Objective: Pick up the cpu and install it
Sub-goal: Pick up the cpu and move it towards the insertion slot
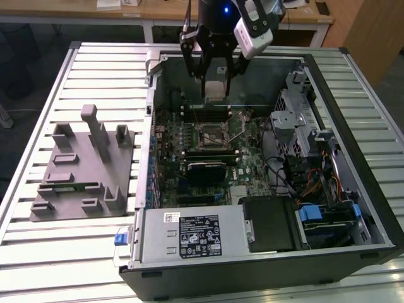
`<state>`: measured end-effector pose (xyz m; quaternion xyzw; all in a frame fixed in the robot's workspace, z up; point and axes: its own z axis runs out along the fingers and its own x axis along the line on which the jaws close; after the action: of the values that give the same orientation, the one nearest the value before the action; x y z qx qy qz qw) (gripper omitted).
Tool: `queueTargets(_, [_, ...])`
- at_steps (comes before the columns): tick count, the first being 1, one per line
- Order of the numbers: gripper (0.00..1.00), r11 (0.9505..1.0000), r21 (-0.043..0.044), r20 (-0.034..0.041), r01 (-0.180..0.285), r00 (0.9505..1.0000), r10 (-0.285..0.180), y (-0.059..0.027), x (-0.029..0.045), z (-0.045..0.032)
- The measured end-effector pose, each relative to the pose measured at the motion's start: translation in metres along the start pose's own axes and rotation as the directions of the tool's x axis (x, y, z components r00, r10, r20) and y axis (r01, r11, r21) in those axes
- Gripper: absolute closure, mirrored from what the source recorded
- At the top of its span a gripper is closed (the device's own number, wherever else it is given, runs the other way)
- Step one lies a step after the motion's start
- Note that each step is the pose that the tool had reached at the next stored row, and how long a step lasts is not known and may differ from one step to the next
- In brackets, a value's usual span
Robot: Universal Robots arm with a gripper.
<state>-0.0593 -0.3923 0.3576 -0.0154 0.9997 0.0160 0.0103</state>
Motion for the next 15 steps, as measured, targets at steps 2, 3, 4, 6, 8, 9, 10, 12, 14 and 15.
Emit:
queueTargets(2, [0.45,1.0,0.0001,0.0,0.0,1.0,0.0,0.0022,-0.0002,0.0036])
queueTargets(3, [0.45,1.0,0.0001,-0.0001,0.0,1.0,0.0,0.0033,-0.0004,0.0054])
queueTargets(4, [0.45,1.0,0.0,0.0,0.0,1.0,0.0,0.0043,-0.0005,0.0073])
queueTargets(6, [0.45,1.0,0.0001,0.0,0.0,1.0,0.0,0.0062,-0.001,0.0112])
queueTargets(8, [0.45,1.0,0.0004,-0.0002,0.0,1.0,0.0,0.0079,-0.0014,0.0148])
queueTargets(9, [0.45,1.0,0.0004,-0.0001,0.0,1.0,0.0,0.0086,-0.0017,0.0166])
queueTargets(10, [0.45,1.0,0.0002,0.0,0.0,1.0,0.0,0.0093,-0.0018,0.0185])
queueTargets(12, [0.45,1.0,0.0004,-0.0001,0.0,1.0,0.0,0.011,-0.0022,0.0223])
queueTargets(14, [0.45,1.0,0.0007,-0.0001,0.0,1.0,0.0,0.0126,-0.0025,0.0259])
queueTargets(15, [0.45,1.0,0.0006,0.0,0.0,1.0,0.0,0.0134,-0.0026,0.0278])
